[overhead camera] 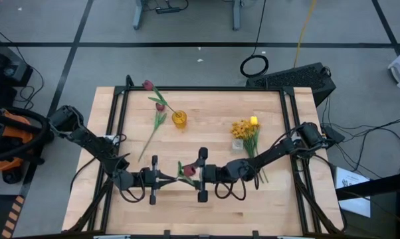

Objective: Sort flowers into vase by color
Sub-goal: Put the red flower into the yellow vase

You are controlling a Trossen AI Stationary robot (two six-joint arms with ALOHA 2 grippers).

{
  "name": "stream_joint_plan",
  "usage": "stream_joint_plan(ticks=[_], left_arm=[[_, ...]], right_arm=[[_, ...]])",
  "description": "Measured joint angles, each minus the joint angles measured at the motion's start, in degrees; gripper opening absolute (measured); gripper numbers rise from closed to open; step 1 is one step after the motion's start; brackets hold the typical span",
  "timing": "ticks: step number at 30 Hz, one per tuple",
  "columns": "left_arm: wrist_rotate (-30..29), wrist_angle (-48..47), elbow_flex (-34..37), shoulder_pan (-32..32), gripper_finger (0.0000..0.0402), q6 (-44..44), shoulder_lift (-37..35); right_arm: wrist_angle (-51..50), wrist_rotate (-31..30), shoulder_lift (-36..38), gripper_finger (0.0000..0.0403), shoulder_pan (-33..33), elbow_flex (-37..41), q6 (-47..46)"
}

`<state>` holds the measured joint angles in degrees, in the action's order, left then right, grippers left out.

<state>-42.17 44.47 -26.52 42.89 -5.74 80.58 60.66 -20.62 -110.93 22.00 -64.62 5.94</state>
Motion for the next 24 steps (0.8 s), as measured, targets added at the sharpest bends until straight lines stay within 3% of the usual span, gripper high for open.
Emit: stream_joint_plan(ticks=[7, 18, 24], left_arm=[[0.0, 0.0, 0.0, 0.0, 0.0011, 0.0, 0.0], [0.8, 0.0, 0.0, 0.0, 0.0011, 0.0, 0.0], [1.3, 0.0, 0.0, -0.1, 0.0011, 0.0, 0.0]], right_arm=[[0.0, 2.1, 0.0, 0.0151, 0.1, 0.0, 0.6], [0.4, 2.9, 0.0, 0.0072, 0.1, 0.0, -0.5], [0.4, 3.0, 0.0, 0.0072, 0.1, 0.0, -0.9]])
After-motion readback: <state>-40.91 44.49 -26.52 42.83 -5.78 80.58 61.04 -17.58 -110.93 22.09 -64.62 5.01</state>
